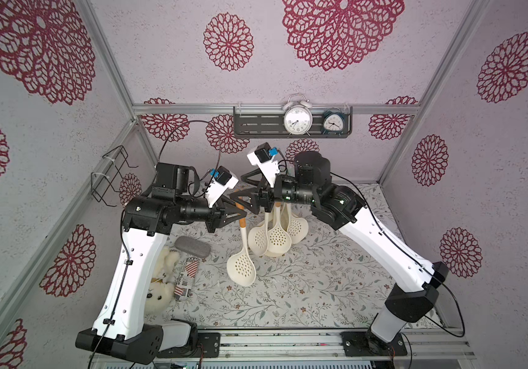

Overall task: Hang the skimmer on the kitchen utensil rack
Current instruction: Adjust the skimmer.

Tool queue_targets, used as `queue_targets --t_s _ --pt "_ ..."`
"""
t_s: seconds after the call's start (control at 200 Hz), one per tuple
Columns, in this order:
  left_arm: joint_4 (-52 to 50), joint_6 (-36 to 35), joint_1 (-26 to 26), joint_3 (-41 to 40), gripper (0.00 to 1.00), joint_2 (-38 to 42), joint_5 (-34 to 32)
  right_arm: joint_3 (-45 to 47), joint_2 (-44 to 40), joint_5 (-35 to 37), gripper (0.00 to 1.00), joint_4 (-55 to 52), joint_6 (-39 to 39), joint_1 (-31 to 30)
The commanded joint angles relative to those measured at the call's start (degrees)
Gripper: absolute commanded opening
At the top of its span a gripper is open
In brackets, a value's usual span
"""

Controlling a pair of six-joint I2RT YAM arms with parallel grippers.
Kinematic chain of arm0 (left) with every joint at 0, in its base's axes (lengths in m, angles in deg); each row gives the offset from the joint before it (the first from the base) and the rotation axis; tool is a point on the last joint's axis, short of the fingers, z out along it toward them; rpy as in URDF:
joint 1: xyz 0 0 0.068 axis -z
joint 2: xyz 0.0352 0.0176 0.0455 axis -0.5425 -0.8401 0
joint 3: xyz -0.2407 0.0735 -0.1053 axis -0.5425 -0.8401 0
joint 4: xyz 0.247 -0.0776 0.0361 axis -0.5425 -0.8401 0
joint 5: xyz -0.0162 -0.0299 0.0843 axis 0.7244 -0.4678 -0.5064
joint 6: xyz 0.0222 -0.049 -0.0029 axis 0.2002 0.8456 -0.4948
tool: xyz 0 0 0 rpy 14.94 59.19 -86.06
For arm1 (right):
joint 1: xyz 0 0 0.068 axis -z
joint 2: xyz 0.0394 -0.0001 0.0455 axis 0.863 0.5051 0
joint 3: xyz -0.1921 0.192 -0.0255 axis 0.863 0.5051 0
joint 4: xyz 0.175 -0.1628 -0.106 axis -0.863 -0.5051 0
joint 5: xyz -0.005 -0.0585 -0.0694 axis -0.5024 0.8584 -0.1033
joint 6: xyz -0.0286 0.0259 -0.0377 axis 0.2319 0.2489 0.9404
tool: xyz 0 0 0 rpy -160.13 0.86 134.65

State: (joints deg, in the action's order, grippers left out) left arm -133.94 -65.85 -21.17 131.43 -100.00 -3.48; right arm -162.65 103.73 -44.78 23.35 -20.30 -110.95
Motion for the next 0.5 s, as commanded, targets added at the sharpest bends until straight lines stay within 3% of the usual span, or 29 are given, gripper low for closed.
queue_targets --t_s 0.0,0.165,0.415,0.44,0.495 --pt "1.7 0.3 0.0 -0.4 0.0 0.6 0.2 -2.7 -0.7 -0.3 0.76 0.1 -0.7 -0.9" --pt "1.9 0.1 -0.1 -0.9 0.0 1.2 -0.1 -2.7 -0.3 0.2 0.57 0.2 -1.7 -1.0" --pt "7.0 4.2 -0.1 -3.5 0.0 3.7 -2.2 -1.2 -1.2 2.3 0.06 1.7 -3.4 -1.9" --pt "8.8 5.6 -0.1 -4.4 0.09 4.3 -3.1 -0.6 -1.5 3.3 0.0 2.5 -3.9 -2.1" --pt "13.6 8.9 0.0 -7.5 0.37 6.3 -5.7 0.7 -2.3 6.6 0.0 4.3 -5.7 -2.5"
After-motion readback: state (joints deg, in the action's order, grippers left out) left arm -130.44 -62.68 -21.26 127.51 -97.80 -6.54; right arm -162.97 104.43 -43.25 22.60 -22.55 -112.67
